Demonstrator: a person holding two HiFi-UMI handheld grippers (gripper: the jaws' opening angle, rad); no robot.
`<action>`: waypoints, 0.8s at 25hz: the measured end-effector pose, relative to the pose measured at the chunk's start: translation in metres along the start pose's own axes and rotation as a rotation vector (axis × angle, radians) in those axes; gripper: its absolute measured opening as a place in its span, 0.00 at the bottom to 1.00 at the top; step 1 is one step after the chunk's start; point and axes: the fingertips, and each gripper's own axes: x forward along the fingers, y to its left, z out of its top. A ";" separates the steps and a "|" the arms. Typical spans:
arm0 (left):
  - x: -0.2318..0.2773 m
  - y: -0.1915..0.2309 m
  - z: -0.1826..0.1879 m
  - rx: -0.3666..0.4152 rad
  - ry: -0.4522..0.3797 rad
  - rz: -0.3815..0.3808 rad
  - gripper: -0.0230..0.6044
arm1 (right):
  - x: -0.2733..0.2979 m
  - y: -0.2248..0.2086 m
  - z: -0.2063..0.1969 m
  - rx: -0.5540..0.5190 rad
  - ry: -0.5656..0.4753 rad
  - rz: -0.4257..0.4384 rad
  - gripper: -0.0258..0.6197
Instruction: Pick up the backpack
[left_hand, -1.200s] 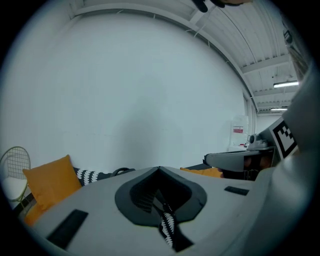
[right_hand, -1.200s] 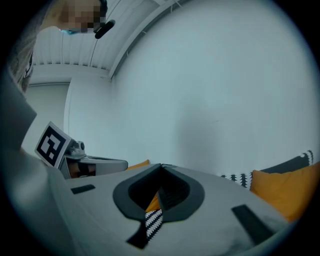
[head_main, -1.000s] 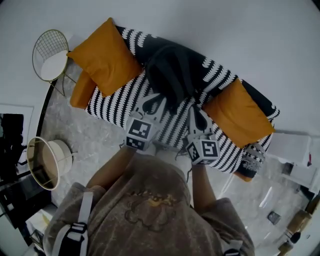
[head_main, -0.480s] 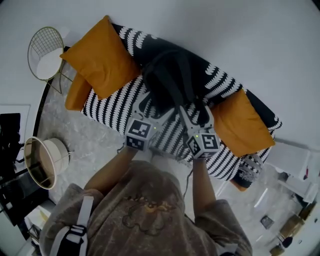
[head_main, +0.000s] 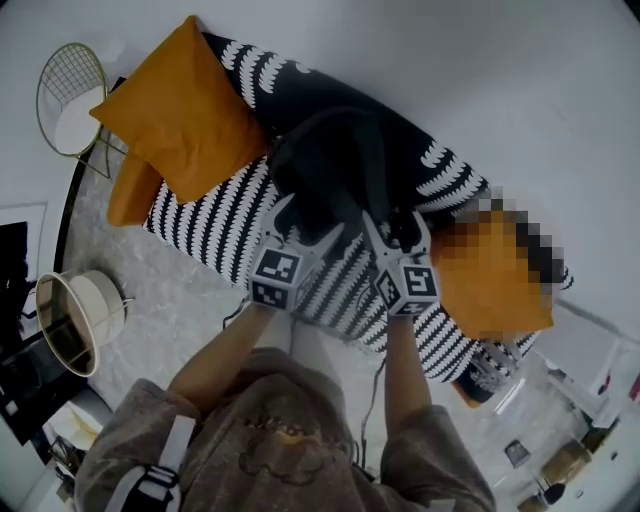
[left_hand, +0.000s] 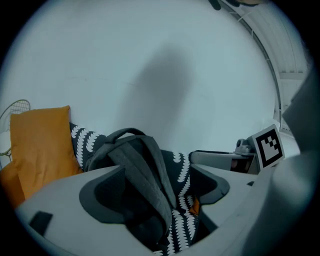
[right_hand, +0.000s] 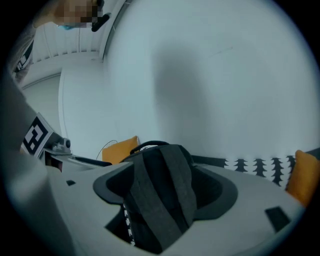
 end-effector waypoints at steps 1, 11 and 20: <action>0.010 0.004 -0.006 -0.004 0.004 0.006 0.67 | 0.010 -0.008 -0.007 0.002 0.000 0.002 0.58; 0.075 0.040 -0.043 -0.033 -0.022 0.091 0.59 | 0.097 -0.070 -0.069 -0.029 0.044 0.027 0.58; 0.092 0.052 -0.046 -0.041 -0.062 0.118 0.55 | 0.137 -0.080 -0.098 -0.023 0.067 0.084 0.58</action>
